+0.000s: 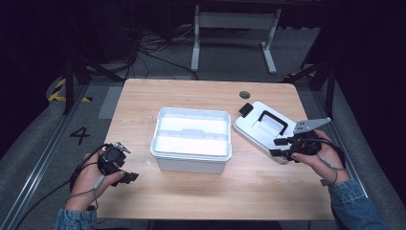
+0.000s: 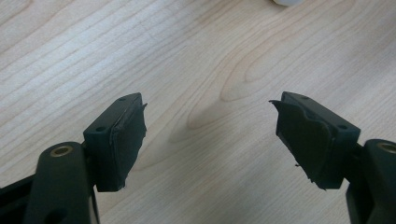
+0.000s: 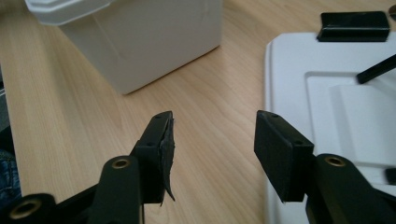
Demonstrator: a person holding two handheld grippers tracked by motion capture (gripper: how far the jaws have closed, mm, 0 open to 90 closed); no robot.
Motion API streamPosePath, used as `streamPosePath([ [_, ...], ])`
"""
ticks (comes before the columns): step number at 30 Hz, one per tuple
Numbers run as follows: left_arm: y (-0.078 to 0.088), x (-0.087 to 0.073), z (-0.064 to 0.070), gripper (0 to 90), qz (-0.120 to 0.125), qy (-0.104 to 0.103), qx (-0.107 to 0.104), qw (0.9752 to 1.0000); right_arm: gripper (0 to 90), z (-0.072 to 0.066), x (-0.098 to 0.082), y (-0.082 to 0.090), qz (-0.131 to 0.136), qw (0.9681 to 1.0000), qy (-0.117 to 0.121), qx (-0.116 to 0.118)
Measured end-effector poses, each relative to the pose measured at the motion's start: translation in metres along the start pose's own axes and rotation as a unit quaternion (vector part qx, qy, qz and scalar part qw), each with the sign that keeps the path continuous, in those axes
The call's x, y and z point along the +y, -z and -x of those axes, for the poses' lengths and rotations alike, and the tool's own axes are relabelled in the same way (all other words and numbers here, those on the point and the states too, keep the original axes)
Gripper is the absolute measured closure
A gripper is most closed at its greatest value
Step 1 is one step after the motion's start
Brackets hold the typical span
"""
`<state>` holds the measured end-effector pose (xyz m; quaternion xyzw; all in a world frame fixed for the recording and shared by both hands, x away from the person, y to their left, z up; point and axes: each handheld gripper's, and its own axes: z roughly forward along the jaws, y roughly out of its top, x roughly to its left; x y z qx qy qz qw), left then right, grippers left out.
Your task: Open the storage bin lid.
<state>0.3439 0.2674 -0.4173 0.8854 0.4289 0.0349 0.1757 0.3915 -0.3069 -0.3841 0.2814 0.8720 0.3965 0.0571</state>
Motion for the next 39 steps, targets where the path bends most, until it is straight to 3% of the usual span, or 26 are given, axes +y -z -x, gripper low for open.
streamPosePath([
  [11,-0.002,0.003,0.0,24.2,-0.001,-0.004,-0.004,1.0,48.8,-0.02,-0.013,-0.024,-0.013,0.9998,0.003,0.017],
  [15,0.0,0.005,0.001,24.0,-0.001,-0.005,-0.003,1.0,49.0,-0.021,-0.016,-0.029,-0.008,0.9999,0.003,0.015],
  [18,0.001,0.005,0.0,23.9,0.001,-0.009,-0.002,1.0,49.2,-0.022,-0.019,-0.035,0.01,0.9998,-0.005,0.017],
  [20,0.001,0.005,0.001,23.8,0.0,-0.009,-0.003,1.0,49.6,-0.023,-0.023,-0.042,-0.007,0.9997,0.001,0.022],
  [32,-0.002,0.005,-0.001,23.6,-0.003,-0.009,-0.001,1.0,49.8,-0.024,-0.039,-0.065,-0.017,0.9998,0.002,0.008],
  [39,-0.004,0.006,-0.001,23.6,-0.004,-0.007,-0.004,1.0,50.1,-0.018,-0.048,-0.075,0.007,1.0,-0.001,-0.006],
])
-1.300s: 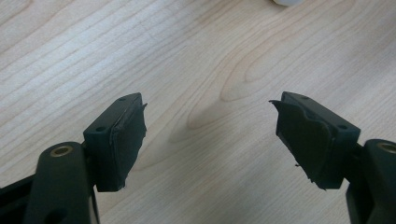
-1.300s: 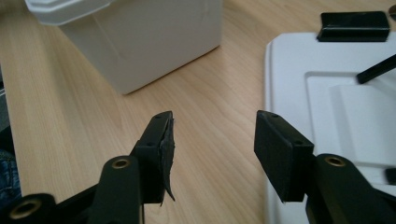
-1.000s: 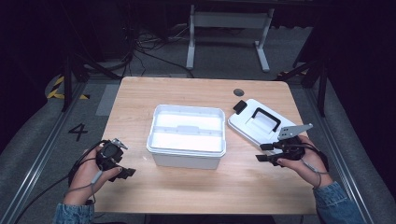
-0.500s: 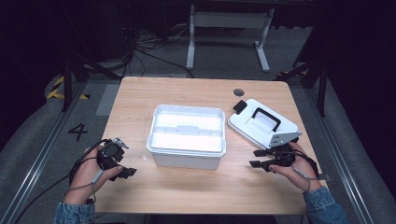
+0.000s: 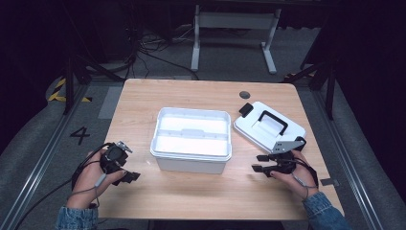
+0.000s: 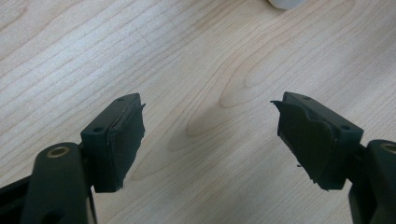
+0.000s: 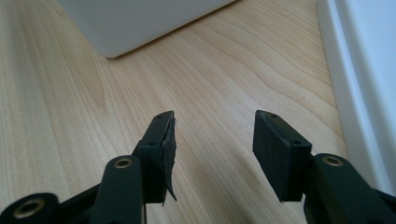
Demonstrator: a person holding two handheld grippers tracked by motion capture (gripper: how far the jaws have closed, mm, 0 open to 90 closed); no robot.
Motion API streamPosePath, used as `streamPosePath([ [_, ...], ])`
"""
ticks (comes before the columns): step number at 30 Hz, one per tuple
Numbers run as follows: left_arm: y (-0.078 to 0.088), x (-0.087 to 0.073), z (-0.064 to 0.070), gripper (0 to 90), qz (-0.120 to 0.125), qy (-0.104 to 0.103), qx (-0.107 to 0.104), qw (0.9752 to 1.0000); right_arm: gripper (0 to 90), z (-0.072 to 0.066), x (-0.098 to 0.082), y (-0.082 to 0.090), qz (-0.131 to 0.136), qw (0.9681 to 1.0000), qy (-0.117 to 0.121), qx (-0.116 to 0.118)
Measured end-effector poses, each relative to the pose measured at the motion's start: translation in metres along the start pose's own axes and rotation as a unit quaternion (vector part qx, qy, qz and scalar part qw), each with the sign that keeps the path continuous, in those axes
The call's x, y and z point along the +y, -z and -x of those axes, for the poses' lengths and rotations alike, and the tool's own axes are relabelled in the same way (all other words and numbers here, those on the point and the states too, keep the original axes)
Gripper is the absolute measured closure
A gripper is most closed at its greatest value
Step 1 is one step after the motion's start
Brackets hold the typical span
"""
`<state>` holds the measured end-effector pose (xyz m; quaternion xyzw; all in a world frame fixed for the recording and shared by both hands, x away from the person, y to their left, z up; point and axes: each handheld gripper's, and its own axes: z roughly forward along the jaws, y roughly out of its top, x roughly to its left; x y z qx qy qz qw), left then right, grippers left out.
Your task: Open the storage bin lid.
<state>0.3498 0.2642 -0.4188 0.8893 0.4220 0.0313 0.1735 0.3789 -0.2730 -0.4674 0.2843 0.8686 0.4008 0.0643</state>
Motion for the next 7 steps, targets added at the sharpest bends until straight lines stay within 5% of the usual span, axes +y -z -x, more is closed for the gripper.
streamPosePath([
  [7,-0.0004,0.0009,-0.0012,23.4,-0.001,-0.003,0.0,1.0,49.2,0.001,-0.0034,-0.0037,-0.003,1.0,0.001,-0.004],
])
